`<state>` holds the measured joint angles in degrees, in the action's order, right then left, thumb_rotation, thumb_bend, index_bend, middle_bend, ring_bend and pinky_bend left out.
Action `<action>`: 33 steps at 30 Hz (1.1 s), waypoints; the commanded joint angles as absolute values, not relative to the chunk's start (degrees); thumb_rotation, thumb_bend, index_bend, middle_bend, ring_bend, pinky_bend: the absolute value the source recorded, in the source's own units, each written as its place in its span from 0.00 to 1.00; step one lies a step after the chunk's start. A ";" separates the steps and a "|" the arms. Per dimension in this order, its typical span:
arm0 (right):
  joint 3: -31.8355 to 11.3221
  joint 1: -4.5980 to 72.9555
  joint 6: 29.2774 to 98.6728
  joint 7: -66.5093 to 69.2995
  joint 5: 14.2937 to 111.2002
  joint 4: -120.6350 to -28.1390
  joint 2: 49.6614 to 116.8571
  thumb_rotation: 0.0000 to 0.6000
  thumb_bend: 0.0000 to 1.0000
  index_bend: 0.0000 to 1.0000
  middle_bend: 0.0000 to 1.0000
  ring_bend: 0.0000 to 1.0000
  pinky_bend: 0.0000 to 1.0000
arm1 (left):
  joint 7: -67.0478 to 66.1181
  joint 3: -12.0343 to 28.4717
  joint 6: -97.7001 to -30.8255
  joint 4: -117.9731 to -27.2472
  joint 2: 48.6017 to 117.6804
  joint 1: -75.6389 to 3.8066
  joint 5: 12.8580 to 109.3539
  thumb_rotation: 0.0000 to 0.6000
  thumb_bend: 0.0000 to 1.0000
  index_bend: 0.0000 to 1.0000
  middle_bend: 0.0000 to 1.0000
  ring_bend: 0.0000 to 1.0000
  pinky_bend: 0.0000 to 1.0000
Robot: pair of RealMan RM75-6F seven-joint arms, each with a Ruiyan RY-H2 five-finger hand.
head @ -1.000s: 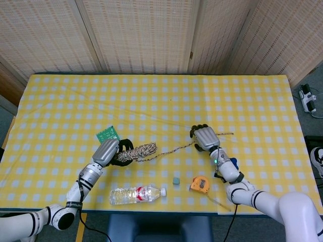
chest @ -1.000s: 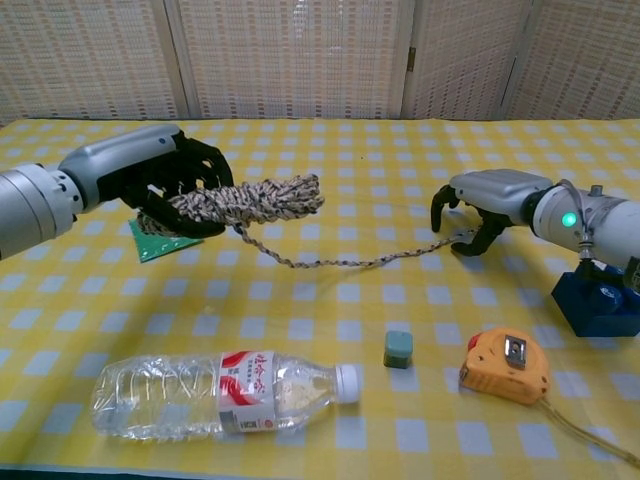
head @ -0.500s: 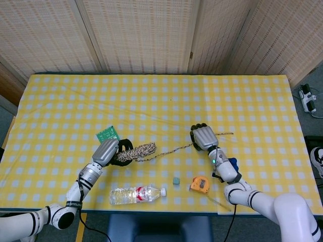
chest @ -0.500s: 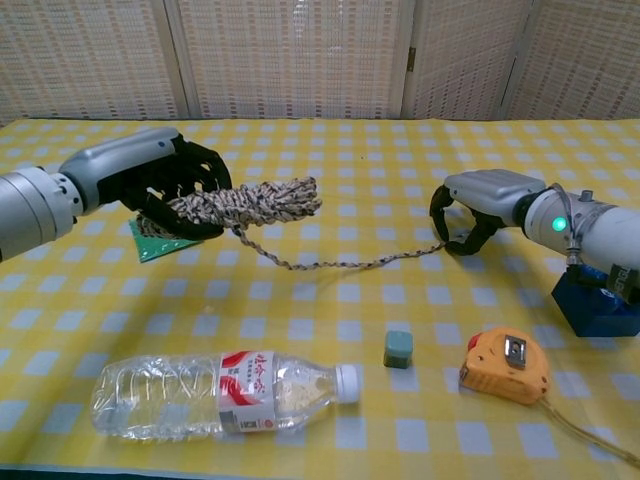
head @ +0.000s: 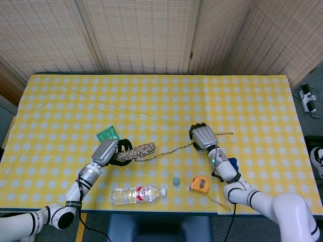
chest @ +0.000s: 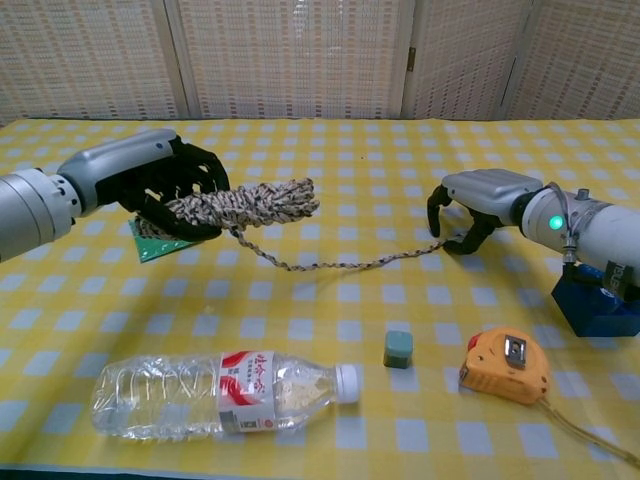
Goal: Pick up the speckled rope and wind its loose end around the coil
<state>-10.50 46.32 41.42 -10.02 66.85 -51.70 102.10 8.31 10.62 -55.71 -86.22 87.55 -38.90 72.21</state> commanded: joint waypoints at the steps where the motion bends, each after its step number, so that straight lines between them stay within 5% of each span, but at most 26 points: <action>1: -10.39 46.33 41.31 -10.35 66.79 -51.52 102.25 1.00 0.42 0.50 0.24 0.20 0.20 | 8.31 10.64 -55.66 -86.17 87.56 -38.90 72.16 1.00 0.72 0.74 0.69 0.69 0.76; 21: -10.41 45.80 43.00 -10.43 67.74 -51.26 102.64 1.00 0.42 0.62 0.32 0.23 0.21 | 9.26 11.07 -56.86 -86.58 87.32 -38.35 72.72 1.00 0.72 0.74 0.69 0.69 0.76; 33: -14.22 44.01 50.82 -8.72 69.08 -68.29 93.61 1.00 0.45 0.62 0.33 0.26 0.21 | 12.97 12.71 -57.80 -91.93 84.52 -39.18 76.39 1.00 0.72 0.74 0.69 0.69 0.76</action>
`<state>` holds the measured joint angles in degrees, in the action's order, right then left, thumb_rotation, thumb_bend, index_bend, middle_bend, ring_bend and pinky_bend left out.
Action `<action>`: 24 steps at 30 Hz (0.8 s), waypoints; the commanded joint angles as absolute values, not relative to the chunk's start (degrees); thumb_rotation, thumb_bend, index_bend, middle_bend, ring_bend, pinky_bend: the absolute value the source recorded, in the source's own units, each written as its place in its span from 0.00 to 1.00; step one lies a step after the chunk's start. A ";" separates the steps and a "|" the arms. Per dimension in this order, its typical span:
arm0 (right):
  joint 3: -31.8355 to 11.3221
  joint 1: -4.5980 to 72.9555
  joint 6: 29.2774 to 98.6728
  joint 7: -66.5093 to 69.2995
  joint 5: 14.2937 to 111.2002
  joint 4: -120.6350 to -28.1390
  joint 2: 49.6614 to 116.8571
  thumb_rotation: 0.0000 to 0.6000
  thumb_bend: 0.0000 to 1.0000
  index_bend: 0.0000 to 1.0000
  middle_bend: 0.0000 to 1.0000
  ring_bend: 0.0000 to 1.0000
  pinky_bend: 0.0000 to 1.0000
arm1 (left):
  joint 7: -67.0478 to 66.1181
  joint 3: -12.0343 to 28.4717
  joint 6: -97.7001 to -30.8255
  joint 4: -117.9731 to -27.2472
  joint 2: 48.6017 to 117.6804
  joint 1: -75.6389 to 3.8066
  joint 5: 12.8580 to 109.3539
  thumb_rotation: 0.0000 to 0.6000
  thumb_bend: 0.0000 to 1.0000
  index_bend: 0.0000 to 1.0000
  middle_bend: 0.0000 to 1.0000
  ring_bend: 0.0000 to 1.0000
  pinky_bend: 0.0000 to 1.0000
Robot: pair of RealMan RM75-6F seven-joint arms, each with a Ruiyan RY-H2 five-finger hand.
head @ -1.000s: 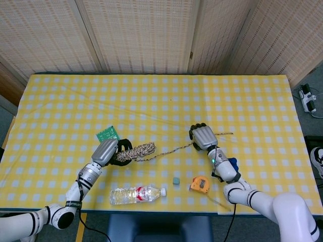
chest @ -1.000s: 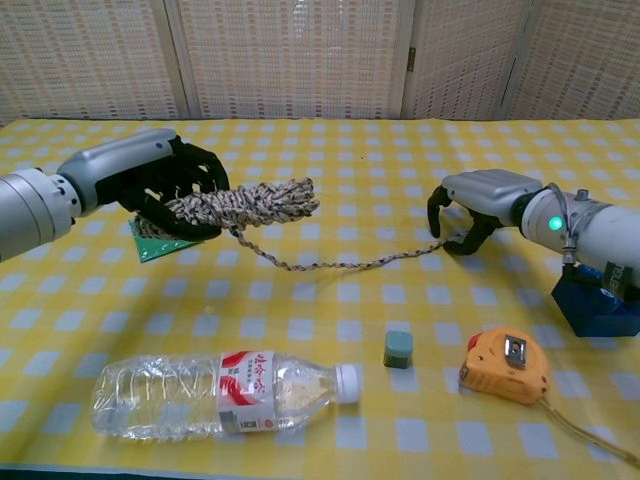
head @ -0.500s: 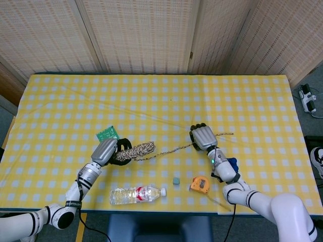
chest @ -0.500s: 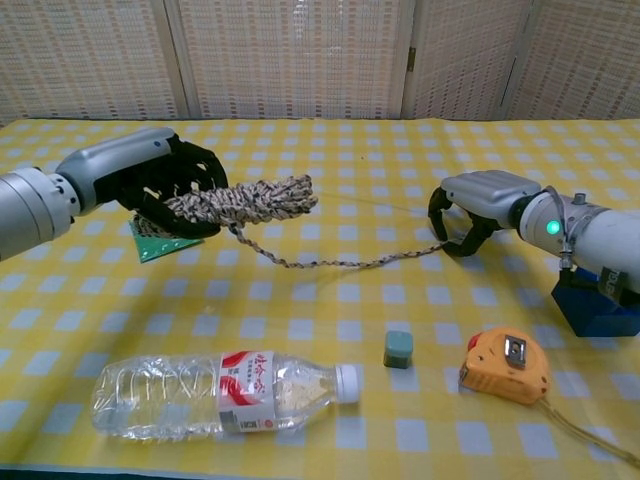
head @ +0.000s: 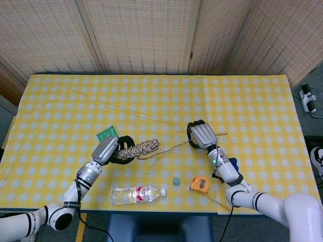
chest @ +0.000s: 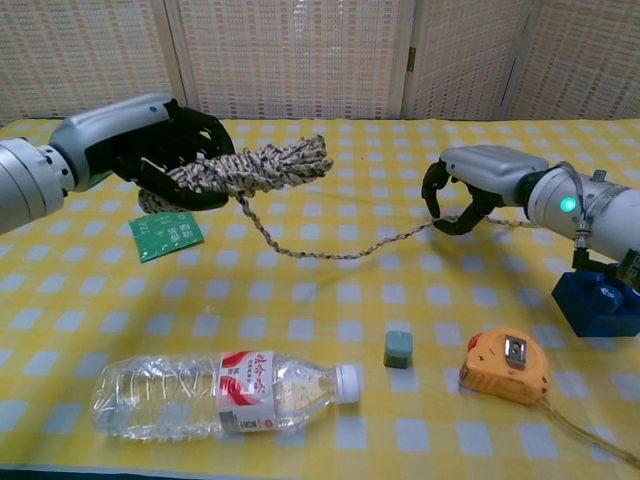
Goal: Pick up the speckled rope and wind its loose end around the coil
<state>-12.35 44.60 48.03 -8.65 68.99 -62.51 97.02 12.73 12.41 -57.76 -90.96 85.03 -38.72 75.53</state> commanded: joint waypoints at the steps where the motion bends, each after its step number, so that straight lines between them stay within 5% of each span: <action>1: -14.74 43.98 51.41 -9.04 68.83 -69.83 92.95 1.00 0.46 0.62 0.34 0.27 0.22 | 12.91 12.78 -57.80 -92.47 84.35 -39.40 76.81 1.00 0.72 0.74 0.69 0.69 0.76; 10: -20.99 45.84 55.66 -14.41 63.95 -84.30 89.11 1.00 0.48 0.62 0.45 0.45 0.41 | 4.96 13.84 -56.04 -97.55 84.37 -42.89 76.36 1.00 0.72 0.74 0.69 0.69 0.76; 24: -25.81 47.34 61.88 -17.32 58.34 -100.46 86.37 1.00 0.52 0.62 0.54 0.58 0.52 | -16.92 17.43 -56.98 -98.02 89.95 -48.33 52.82 1.00 0.72 0.74 0.69 0.69 0.76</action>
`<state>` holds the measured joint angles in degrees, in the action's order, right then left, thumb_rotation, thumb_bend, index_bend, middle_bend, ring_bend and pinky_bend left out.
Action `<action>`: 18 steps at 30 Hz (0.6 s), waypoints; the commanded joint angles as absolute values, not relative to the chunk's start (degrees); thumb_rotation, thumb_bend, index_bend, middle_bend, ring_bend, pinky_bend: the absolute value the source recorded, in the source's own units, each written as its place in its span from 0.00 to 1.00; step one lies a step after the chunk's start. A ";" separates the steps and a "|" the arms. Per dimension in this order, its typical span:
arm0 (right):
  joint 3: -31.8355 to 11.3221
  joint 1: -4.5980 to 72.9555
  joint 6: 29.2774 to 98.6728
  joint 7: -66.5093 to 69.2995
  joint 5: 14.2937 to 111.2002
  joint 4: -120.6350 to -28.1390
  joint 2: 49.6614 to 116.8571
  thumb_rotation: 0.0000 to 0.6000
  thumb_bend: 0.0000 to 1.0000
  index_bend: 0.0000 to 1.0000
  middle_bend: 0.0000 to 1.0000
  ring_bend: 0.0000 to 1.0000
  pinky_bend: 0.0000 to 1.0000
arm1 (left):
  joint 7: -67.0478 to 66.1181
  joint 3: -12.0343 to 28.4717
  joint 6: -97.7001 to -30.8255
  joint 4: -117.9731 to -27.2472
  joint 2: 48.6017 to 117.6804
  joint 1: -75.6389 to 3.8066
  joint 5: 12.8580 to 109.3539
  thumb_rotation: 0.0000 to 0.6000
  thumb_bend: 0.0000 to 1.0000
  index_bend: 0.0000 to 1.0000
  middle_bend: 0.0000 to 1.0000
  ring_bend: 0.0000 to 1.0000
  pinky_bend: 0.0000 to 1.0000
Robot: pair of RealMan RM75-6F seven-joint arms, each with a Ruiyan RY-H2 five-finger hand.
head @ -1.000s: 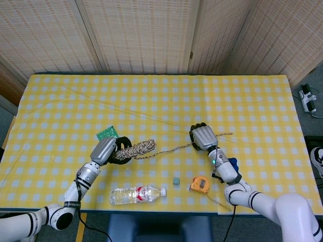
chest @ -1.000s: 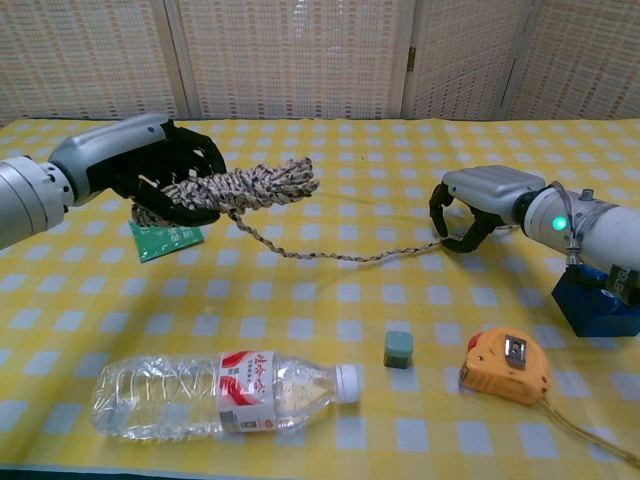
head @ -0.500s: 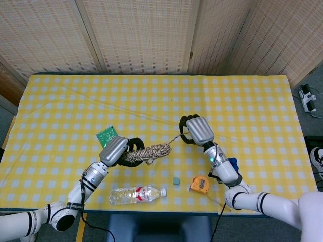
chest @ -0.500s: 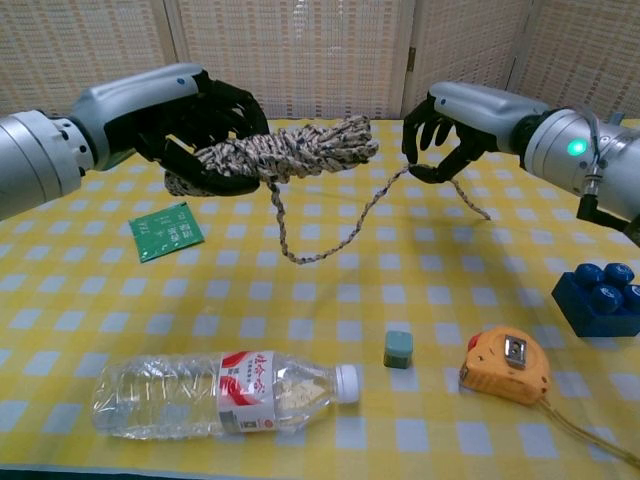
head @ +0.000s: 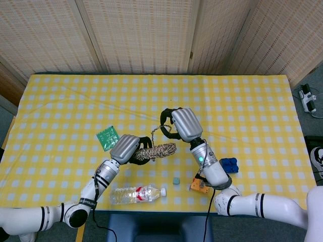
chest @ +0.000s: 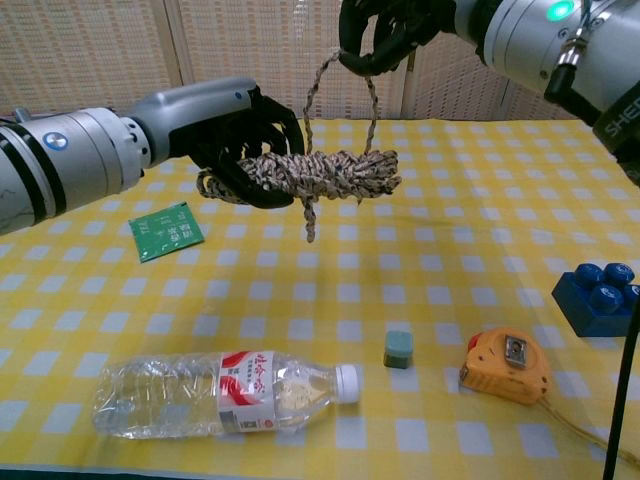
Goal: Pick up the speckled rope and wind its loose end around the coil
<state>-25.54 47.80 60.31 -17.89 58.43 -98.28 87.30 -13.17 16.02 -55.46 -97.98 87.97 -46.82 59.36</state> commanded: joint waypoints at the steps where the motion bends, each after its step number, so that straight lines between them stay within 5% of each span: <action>1: -25.67 47.04 62.21 -16.70 58.58 -101.22 86.04 1.00 0.52 0.62 0.54 0.58 0.52 | -17.41 17.73 -57.45 -97.85 90.34 -48.46 51.08 1.00 0.72 0.74 0.69 0.69 0.76; 18: -18.78 43.65 63.74 -9.63 69.30 -109.93 82.92 1.00 0.54 0.63 0.54 0.58 0.55 | -10.64 24.31 -60.64 -96.43 92.07 -46.62 35.76 1.00 0.72 0.73 0.69 0.71 0.76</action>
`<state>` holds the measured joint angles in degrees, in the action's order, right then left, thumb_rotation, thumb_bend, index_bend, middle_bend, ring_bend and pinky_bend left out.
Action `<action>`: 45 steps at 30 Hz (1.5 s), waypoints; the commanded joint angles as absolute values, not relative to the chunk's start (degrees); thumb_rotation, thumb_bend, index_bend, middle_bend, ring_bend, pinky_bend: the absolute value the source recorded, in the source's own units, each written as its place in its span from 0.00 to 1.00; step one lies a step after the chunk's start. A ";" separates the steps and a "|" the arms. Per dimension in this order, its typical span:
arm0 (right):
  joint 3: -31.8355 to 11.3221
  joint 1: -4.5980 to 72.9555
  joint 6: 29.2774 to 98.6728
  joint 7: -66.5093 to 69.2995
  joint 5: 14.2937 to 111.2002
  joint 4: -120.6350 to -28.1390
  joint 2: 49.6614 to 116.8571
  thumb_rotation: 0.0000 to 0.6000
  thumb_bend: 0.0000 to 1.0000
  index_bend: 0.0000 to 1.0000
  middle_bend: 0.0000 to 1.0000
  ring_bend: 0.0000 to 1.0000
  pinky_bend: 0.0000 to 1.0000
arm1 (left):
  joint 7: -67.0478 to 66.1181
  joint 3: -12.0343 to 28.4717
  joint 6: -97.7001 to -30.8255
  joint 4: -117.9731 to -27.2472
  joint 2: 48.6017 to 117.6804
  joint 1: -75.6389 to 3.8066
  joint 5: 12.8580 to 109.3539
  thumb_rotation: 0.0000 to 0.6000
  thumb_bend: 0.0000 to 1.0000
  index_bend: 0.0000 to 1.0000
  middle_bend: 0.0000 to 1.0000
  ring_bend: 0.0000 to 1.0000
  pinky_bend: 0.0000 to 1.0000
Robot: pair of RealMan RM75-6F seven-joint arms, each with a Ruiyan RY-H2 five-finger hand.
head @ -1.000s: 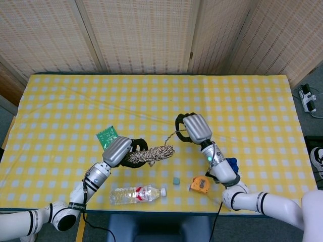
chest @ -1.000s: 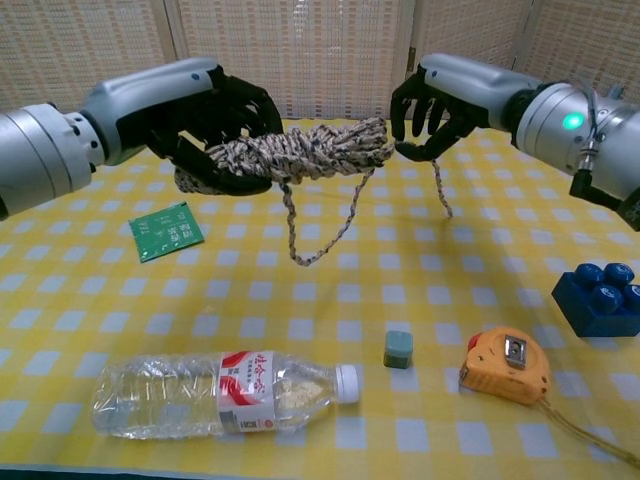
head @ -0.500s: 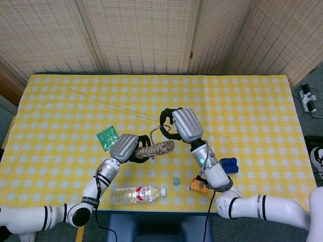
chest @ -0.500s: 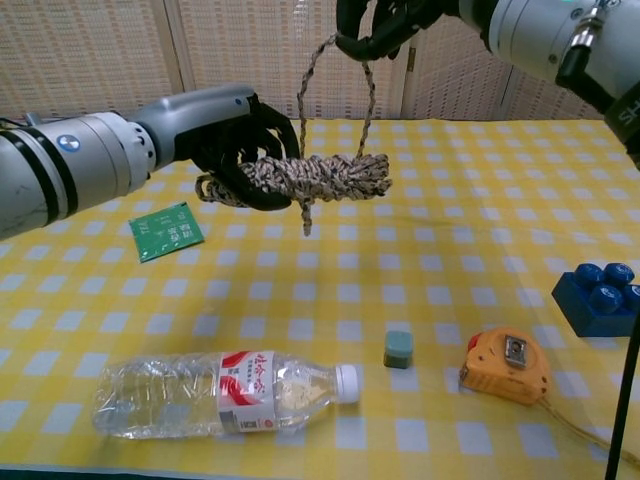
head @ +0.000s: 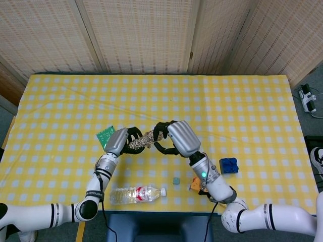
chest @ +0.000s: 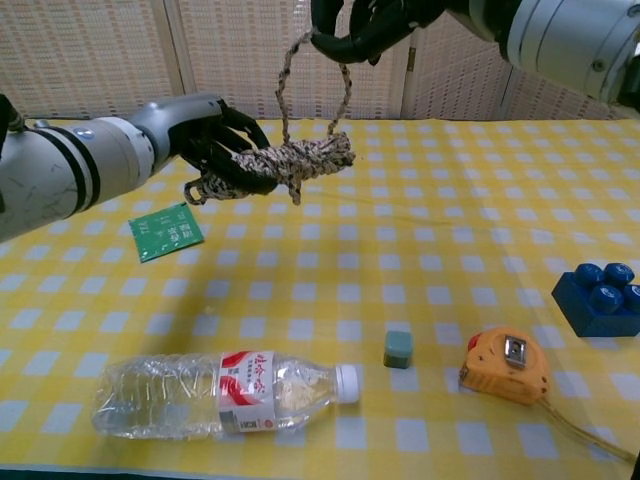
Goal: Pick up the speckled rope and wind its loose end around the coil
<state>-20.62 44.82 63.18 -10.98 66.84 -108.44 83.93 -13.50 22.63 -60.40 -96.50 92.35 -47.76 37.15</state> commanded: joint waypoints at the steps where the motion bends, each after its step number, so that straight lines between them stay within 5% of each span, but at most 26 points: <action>1: -17.91 43.16 63.81 -9.04 70.40 -110.28 82.51 1.00 0.55 0.63 0.54 0.58 0.55 | -8.76 25.09 -60.53 -96.49 91.86 -45.97 35.45 1.00 0.72 0.73 0.69 0.71 0.76; 9: -12.76 40.08 63.77 -5.56 73.71 -108.29 81.10 1.00 0.55 0.63 0.54 0.58 0.55 | 7.19 30.29 -55.21 -99.25 87.62 -40.00 35.69 1.00 0.72 0.73 0.69 0.71 0.76; 18: -12.45 40.35 60.70 -4.15 70.01 -103.06 82.42 1.00 0.55 0.63 0.54 0.58 0.55 | 19.49 32.66 -51.12 -105.70 81.41 -33.75 43.42 1.00 0.72 0.73 0.69 0.71 0.76; 28: -16.96 43.37 56.16 -1.25 62.21 -98.29 85.71 1.00 0.55 0.63 0.54 0.59 0.55 | 26.90 30.83 -48.43 -109.81 78.11 -31.26 56.75 1.00 0.72 0.72 0.69 0.70 0.76; 45: -23.65 48.95 48.97 3.12 50.74 -96.00 86.09 1.00 0.60 0.63 0.54 0.59 0.55 | 37.18 24.77 -45.31 -103.52 78.01 -35.21 77.37 1.00 0.73 0.72 0.69 0.69 0.76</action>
